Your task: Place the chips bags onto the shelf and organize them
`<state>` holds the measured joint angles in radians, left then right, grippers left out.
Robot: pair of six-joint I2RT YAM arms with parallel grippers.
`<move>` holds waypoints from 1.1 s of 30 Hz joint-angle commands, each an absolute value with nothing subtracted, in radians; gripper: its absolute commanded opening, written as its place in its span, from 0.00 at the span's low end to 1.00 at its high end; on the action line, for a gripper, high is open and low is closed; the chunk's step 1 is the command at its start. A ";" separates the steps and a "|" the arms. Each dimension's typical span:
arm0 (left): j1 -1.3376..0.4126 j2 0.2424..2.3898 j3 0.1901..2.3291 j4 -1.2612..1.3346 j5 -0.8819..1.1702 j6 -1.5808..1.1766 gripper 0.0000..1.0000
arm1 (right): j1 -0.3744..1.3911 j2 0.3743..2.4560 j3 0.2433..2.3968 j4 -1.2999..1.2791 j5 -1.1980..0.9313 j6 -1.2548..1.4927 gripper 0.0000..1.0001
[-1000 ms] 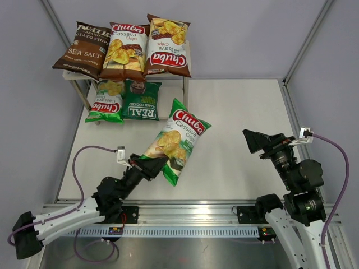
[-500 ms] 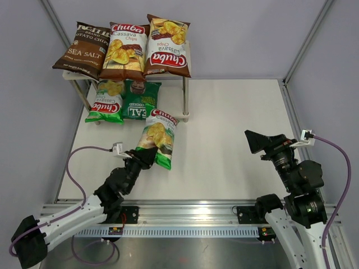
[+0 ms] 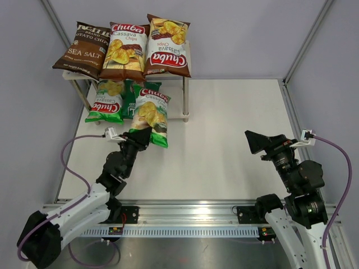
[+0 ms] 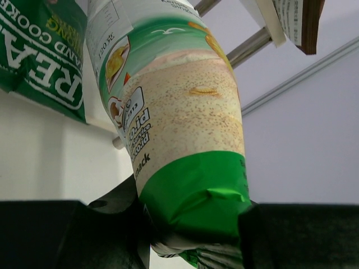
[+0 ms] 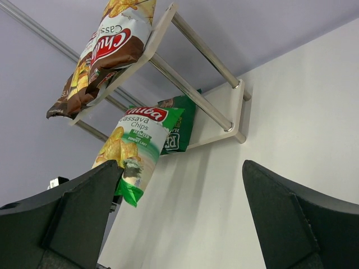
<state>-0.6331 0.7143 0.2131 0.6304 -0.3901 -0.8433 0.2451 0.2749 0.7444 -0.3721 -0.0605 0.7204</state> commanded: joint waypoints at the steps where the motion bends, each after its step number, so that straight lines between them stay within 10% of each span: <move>1: -0.575 0.805 0.293 0.839 -0.313 -0.842 0.06 | 0.250 0.281 0.775 -0.339 -0.037 0.699 0.99; 33: -0.345 1.864 0.818 1.385 -0.063 -0.943 0.06 | 0.250 0.290 0.790 -0.261 -0.190 0.667 1.00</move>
